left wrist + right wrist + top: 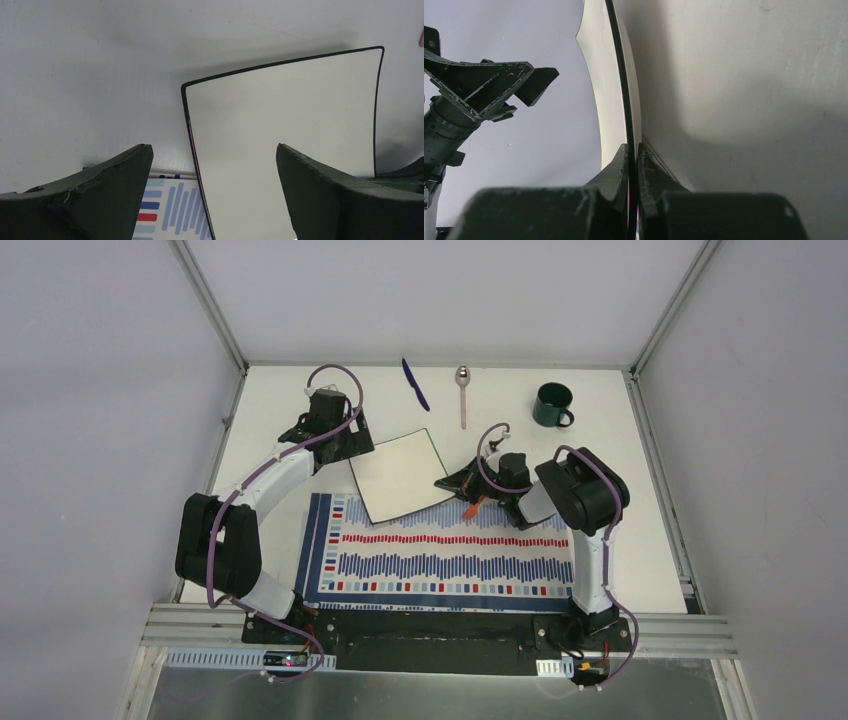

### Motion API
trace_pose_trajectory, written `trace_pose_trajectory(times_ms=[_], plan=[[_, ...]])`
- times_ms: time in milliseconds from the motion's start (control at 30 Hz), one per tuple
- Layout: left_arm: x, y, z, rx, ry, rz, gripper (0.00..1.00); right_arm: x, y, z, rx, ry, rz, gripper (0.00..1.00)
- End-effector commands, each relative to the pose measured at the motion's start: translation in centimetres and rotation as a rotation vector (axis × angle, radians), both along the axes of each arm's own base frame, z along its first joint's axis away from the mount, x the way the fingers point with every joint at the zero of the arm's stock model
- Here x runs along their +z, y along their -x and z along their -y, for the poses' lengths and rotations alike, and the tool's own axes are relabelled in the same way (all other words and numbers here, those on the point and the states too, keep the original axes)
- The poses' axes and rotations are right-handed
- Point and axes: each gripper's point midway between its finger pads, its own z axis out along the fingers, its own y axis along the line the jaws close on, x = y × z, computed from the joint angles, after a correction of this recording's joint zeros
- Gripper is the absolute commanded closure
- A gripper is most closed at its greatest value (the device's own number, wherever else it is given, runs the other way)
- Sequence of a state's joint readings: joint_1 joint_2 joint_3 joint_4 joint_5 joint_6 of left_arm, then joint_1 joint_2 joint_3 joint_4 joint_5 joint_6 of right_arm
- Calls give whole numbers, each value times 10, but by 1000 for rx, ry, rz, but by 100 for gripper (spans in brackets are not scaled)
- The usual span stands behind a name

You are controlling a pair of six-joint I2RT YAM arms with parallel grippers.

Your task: Set the dinner table for one person

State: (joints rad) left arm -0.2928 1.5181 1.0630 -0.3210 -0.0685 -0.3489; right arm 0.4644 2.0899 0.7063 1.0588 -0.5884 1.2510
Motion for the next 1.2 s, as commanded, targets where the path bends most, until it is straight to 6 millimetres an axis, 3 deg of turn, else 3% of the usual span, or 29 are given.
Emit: trace_pose_trajectory(times_ms=[0, 600, 800, 1167], plan=[[12, -6, -1, 0, 14, 41, 1, 72, -3, -10, 57, -183, 203, 100], [14, -5, 2, -4, 27, 42, 1, 121, 14, -3, 89, -215, 290, 100], [18, -4, 0, 0, 21, 51, 1, 121, 28, 3, 91, -211, 273, 100], [18, -3, 1, 2, 29, 49, 1, 113, 72, 21, 111, -132, 252, 100]])
